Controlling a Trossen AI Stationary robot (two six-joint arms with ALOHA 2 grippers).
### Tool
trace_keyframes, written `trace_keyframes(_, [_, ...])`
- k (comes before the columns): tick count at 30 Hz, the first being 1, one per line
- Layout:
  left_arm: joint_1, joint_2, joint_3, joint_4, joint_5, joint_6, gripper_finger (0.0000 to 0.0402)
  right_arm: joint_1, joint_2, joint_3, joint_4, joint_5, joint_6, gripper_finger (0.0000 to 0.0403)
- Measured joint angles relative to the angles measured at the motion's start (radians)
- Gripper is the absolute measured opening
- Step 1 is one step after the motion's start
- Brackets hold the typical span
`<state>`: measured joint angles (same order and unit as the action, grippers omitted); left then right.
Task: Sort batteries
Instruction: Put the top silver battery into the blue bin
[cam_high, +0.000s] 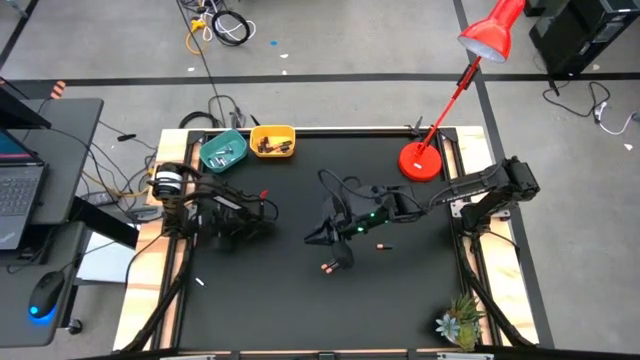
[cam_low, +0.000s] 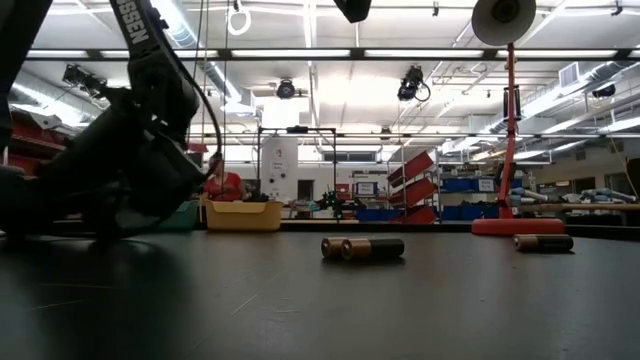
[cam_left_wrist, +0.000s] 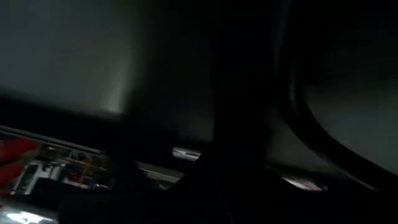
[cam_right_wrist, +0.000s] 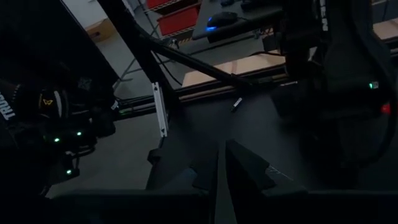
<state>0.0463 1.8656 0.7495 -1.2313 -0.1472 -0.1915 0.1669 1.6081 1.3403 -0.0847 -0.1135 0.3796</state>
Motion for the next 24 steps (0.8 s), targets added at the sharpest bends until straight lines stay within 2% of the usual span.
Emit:
trace_keyframes(4, [0.000,0.000,0.065,-0.006,-0.066,-0.004,0.0004,-0.007,0.000,0.000,0.000,0.000,-0.006,0.0041])
trace_keyframes(8, [0.002,-0.004,0.120,-0.010,0.002,-0.064,0.0004,-0.007,0.000,0.000,0.001,0.000,-0.006,0.0041])
trace_keyframes(11, [0.001,-0.005,0.130,-0.017,0.016,-0.113,0.0014,-0.007,0.000,0.000,0.000,0.000,-0.006,0.0041])
trace_keyframes(20, [0.005,-0.006,0.137,-0.064,0.134,-0.291,0.0129,-0.007,0.000,0.000,0.001,0.000,-0.016,0.0041])
trace_keyframes(24, [0.035,-0.006,0.100,-0.116,0.134,-0.334,0.0146,-0.007,0.000,0.000,0.001,-0.008,-0.021,0.0041])
